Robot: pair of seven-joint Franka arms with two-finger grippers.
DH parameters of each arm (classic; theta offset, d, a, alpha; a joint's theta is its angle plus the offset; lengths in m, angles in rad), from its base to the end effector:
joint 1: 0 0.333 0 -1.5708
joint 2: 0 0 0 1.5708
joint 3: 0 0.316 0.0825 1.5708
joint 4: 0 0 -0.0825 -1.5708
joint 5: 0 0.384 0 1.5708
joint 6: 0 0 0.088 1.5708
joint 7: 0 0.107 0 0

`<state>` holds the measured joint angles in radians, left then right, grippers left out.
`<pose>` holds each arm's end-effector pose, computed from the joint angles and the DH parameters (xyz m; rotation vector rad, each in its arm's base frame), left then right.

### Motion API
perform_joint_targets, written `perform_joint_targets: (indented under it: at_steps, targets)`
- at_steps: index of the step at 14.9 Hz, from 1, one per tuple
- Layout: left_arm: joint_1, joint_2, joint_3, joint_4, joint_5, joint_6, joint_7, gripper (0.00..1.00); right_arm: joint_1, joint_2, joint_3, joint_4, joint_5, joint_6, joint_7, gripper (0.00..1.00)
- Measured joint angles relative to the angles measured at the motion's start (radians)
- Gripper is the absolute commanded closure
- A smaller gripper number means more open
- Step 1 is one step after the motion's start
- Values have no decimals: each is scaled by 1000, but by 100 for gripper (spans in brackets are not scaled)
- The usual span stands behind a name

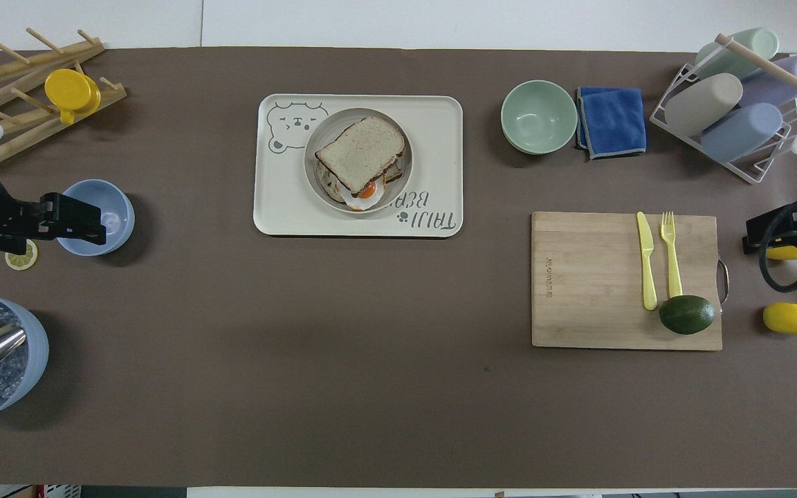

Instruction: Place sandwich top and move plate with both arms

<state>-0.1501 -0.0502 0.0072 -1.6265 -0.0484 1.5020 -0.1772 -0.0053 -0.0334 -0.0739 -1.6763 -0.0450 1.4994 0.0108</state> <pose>0.5246 -0.0809 0.6200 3.1024 0.0508 -0.1259 0.5306 -0.0478 0.5878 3.0927 -0.1389 -0.2248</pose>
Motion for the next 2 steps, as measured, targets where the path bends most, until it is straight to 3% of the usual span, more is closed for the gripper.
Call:
perform_joint_targets:
  at_steps: [2]
  targets:
    - [0, 1, 0, 0, -1, 0, 3, 0, 0, 0, 0, 0, 0, 0, 0, 0]
